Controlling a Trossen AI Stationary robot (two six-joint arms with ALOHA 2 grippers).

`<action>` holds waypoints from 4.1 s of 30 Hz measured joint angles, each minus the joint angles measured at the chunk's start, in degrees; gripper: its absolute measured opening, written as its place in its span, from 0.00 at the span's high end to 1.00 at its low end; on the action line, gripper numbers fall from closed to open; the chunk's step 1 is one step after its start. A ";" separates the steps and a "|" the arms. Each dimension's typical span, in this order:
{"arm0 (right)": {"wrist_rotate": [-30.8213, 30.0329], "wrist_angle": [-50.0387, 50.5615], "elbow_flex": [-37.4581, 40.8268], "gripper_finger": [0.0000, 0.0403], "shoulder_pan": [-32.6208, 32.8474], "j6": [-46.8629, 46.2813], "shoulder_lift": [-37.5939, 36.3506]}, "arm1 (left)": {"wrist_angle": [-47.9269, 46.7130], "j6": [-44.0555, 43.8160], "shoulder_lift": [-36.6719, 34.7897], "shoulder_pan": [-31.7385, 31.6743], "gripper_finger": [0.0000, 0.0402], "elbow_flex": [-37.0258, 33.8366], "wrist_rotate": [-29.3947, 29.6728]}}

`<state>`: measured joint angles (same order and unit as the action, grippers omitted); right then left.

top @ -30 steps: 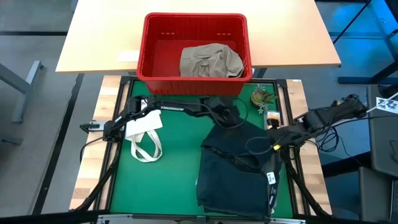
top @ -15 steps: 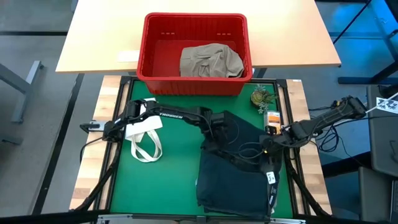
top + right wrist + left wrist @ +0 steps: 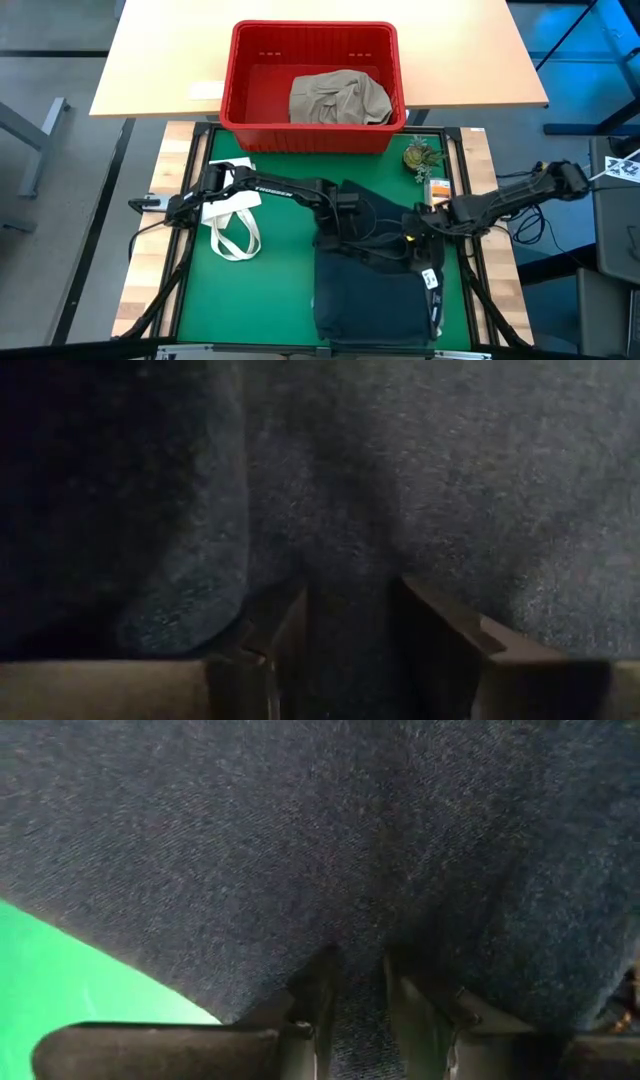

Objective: Fold Laundry from Bin
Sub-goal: Fold the dark blue jeans

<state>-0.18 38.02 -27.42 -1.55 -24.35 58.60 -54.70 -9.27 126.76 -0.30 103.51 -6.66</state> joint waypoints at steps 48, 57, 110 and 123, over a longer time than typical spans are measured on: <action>5.76 5.42 -15.21 0.62 -7.31 13.99 -1.34 | 0.93 -5.23 -8.63 3.30 0.80 -0.07 9.09; 9.41 5.18 -12.31 0.62 0.82 12.21 -1.34 | 1.69 -5.21 -3.56 6.03 0.80 -0.07 8.80; -9.53 30.59 -29.97 0.62 -11.62 15.64 1.29 | 3.86 13.31 -6.91 -2.03 0.80 7.08 13.53; -9.26 31.28 -29.97 0.62 -11.60 18.14 7.00 | 9.71 16.24 -6.91 -3.89 0.80 7.08 13.67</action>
<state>-9.43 69.30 -57.39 -13.15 -6.21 65.60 -45.00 6.97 119.85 -4.19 110.59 7.02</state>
